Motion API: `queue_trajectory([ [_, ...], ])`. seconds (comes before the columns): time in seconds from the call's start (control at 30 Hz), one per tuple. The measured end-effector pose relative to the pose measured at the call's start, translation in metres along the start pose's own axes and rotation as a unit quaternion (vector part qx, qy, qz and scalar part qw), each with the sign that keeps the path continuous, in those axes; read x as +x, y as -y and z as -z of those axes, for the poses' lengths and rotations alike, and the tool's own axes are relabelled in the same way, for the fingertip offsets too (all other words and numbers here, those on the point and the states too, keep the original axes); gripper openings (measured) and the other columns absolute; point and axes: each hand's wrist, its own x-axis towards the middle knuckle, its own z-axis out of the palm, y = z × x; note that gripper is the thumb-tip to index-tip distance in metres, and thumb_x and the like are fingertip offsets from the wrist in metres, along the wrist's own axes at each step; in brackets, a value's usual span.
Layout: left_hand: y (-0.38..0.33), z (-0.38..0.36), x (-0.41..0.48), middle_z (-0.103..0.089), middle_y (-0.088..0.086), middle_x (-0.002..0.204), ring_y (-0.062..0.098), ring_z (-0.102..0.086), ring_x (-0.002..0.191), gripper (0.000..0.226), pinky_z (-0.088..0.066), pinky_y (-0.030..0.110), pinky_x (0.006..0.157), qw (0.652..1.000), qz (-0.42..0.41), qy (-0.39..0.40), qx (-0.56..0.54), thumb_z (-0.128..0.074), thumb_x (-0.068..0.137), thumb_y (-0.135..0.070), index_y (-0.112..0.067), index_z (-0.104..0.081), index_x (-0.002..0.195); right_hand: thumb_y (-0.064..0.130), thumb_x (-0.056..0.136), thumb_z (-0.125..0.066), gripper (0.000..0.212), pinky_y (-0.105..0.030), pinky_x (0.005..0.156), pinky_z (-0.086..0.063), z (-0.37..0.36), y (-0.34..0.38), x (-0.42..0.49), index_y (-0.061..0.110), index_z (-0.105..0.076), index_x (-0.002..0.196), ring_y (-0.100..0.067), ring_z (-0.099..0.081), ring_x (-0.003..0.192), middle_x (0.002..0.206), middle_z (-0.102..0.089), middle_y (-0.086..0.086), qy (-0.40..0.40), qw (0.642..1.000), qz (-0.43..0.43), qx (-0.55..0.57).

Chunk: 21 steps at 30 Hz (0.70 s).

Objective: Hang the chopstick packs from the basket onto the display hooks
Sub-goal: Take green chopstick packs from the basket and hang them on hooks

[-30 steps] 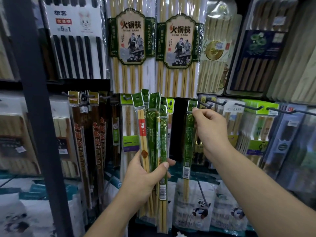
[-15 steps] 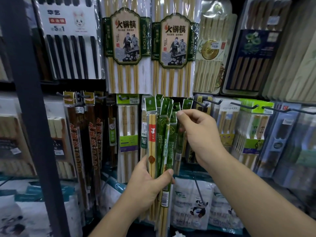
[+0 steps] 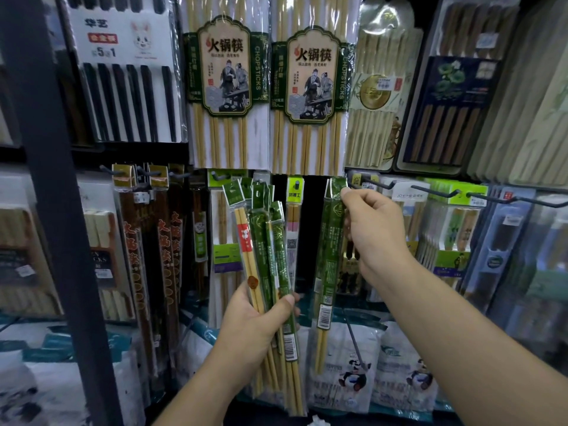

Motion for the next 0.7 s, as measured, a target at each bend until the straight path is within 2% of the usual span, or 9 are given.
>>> queue_trajectory([
  [0.17, 0.003, -0.002, 0.000, -0.078, -0.013, 0.088, -0.002, -0.072, 0.081, 0.026, -0.051, 0.011, 0.067, 1.000, -0.004, -0.010, 0.024, -0.078, 0.090, -0.023, -0.022, -0.061, 0.109, 0.022, 0.101, -0.061, 0.037, -0.030, 0.093, -0.038, -0.003, -0.001, 0.000, 0.008, -0.053, 0.068, -0.010, -0.027, 0.046, 0.057, -0.027, 0.001, -0.017, 1.000, -0.007, -0.007],
  [0.23, 0.003, -0.002, 0.000, -0.079, -0.009, 0.089, 0.000, -0.073, 0.082, 0.026, -0.052, 0.011, 0.068, 1.000, -0.005, -0.007, 0.025, -0.078, 0.090, -0.022, -0.022, -0.061, 0.109, 0.021, 0.100, -0.061, 0.037, -0.034, 0.097, -0.042, -0.004, -0.003, 0.001, 0.008, -0.052, 0.067, -0.011, -0.026, 0.049, 0.055, -0.027, 0.002, -0.024, 1.000, -0.007, -0.008],
  [0.3, 0.002, -0.001, 0.000, -0.080, -0.006, 0.090, 0.002, -0.073, 0.083, 0.026, -0.052, 0.013, 0.070, 1.000, -0.011, -0.004, 0.027, -0.078, 0.090, -0.023, -0.022, -0.061, 0.109, 0.020, 0.099, -0.062, 0.035, -0.038, 0.103, -0.044, -0.004, -0.006, 0.002, -0.001, -0.055, 0.072, -0.012, -0.028, 0.052, 0.058, -0.032, -0.003, -0.031, 0.999, -0.004, -0.017],
  [0.37, 0.001, -0.001, 0.000, -0.080, -0.006, 0.089, 0.001, -0.073, 0.084, 0.026, -0.051, 0.012, 0.070, 1.000, -0.016, -0.001, 0.027, -0.078, 0.090, -0.024, -0.022, -0.060, 0.109, 0.022, 0.099, -0.062, 0.035, -0.033, 0.098, -0.044, -0.004, -0.011, 0.005, -0.009, -0.060, 0.082, -0.012, -0.033, 0.054, 0.067, -0.039, -0.008, -0.037, 0.999, 0.001, -0.028],
  [0.4, 0.001, -0.001, 0.000, -0.080, -0.005, 0.089, 0.003, -0.074, 0.085, 0.027, -0.050, 0.015, 0.073, 1.000, -0.018, 0.003, 0.026, -0.078, 0.090, -0.025, -0.021, -0.060, 0.110, 0.023, 0.098, -0.063, 0.034, -0.027, 0.092, -0.045, -0.003, -0.013, 0.005, -0.007, -0.064, 0.085, -0.010, -0.037, 0.053, 0.068, -0.043, -0.009, -0.037, 0.999, 0.004, -0.033],
  [0.5, 0.001, 0.001, 0.001, -0.081, -0.002, 0.089, 0.007, -0.075, 0.088, 0.029, -0.052, 0.019, 0.077, 1.000, -0.022, 0.012, 0.016, -0.079, 0.088, -0.025, -0.019, -0.061, 0.110, 0.029, 0.096, -0.067, 0.019, -0.023, 0.072, -0.046, -0.001, -0.020, 0.003, 0.011, -0.069, 0.090, -0.004, -0.052, 0.062, 0.074, -0.058, 0.002, -0.051, 0.997, 0.018, -0.047],
  [0.57, 0.002, 0.002, 0.002, -0.081, -0.003, 0.092, 0.008, -0.076, 0.091, 0.034, -0.054, 0.020, 0.077, 1.000, -0.020, 0.014, 0.015, -0.082, 0.084, -0.029, -0.022, -0.061, 0.110, 0.031, 0.094, -0.070, 0.017, -0.021, 0.065, -0.043, 0.001, -0.024, -0.002, 0.016, -0.065, 0.089, 0.002, -0.052, 0.059, 0.074, -0.057, 0.006, -0.062, 0.996, 0.036, -0.058],
  [0.63, 0.005, 0.002, 0.004, -0.080, -0.006, 0.094, 0.007, -0.075, 0.090, 0.036, -0.058, 0.017, 0.075, 1.000, -0.020, 0.014, 0.019, -0.084, 0.082, -0.029, -0.025, -0.062, 0.110, 0.031, 0.094, -0.070, 0.013, -0.017, 0.062, -0.045, 0.001, -0.026, -0.012, 0.020, -0.067, 0.087, 0.005, -0.054, 0.059, 0.071, -0.061, 0.011, -0.026, 0.996, 0.055, -0.069],
  [0.7, 0.008, 0.001, 0.005, -0.080, -0.007, 0.096, 0.010, -0.076, 0.092, 0.034, -0.059, 0.018, 0.078, 1.000, -0.018, 0.013, 0.019, -0.085, 0.083, -0.024, -0.026, -0.063, 0.108, 0.029, 0.095, -0.068, 0.009, -0.013, 0.063, -0.048, -0.001, -0.027, -0.022, 0.027, -0.072, 0.087, 0.003, -0.062, 0.069, 0.077, -0.070, 0.013, 0.044, 0.994, 0.066, -0.078],
])
